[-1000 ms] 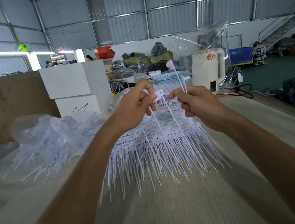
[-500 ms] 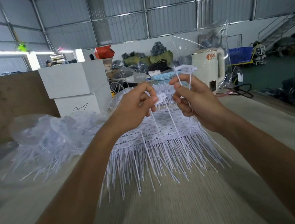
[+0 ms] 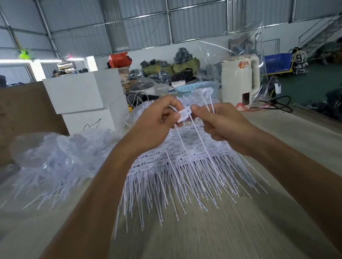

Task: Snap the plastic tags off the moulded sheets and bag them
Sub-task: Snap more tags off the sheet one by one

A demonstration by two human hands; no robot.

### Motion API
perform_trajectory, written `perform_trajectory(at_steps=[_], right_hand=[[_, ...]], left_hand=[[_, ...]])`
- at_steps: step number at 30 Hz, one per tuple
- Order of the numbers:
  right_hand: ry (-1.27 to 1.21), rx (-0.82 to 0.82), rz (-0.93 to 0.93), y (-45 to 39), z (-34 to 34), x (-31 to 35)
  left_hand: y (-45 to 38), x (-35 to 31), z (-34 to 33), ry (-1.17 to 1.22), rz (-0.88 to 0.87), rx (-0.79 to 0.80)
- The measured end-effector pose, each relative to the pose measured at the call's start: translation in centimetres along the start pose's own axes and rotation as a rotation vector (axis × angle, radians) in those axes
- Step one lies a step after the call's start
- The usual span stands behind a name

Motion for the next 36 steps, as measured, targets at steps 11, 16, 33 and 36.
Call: perform_trajectory(at_steps=[11,16,33,36], right_hand=[[0.153,0.134,0.052,0.4,0.0,0.9],[0.155,0.056,0.109,0.3,1.6,2.0],[0.483,0.190,0.381,1.4,0.3,5.3],[0.735,0.142,0.517,1.5,0.1,5.7]], left_hand=[[0.3,-0.9,0.0,0.070,-0.026,-0.003],[0.8,0.6,0.6,0.047,0.057,-0.052],[0.2,-0.1,1.6,0.313,0.190,-0.210],[0.2,0.1,1.4,0.309,0.202,-0.183]])
Point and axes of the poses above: each hand's wrist, its own y-axis away from the middle knuckle, its own z-axis out of the back of the hand, x = y × z, the point moved 6 cm from there along -y, towards the middle knuckle, and after that the axes turned 1 degree about -z, right-handed, at the moved point
